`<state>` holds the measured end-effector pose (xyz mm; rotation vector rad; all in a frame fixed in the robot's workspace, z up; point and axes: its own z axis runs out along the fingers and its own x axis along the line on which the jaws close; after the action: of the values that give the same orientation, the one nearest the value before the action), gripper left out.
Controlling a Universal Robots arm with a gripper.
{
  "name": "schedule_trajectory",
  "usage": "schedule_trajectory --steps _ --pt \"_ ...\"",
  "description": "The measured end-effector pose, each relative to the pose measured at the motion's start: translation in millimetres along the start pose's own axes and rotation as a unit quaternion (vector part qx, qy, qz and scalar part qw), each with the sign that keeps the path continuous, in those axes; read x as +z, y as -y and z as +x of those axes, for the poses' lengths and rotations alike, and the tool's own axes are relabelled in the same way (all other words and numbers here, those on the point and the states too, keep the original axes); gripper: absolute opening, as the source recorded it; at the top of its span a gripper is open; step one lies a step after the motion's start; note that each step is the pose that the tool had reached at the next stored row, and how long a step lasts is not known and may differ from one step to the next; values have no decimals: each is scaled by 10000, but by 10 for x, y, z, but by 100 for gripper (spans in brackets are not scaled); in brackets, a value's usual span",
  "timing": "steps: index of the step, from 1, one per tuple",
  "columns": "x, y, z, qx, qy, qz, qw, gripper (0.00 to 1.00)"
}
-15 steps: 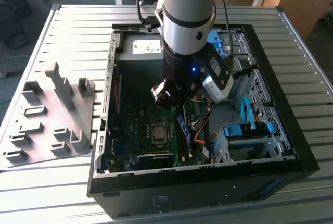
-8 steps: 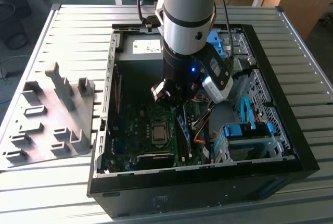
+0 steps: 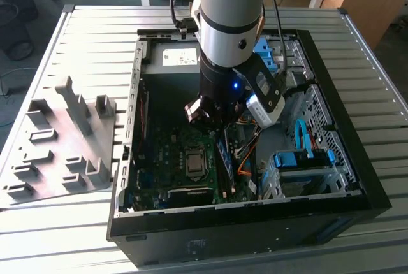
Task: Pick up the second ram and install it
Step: 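Insert the second ram into the second slot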
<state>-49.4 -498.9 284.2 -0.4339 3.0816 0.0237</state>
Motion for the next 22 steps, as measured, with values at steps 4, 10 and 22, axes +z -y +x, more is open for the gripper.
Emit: schedule_trajectory --steps 4,10,22 --pt "2 0 0 162 2 5 9999 14" --pt "4 0 0 352 4 11 9994 14" --pt "6 0 0 652 7 20 9979 14"
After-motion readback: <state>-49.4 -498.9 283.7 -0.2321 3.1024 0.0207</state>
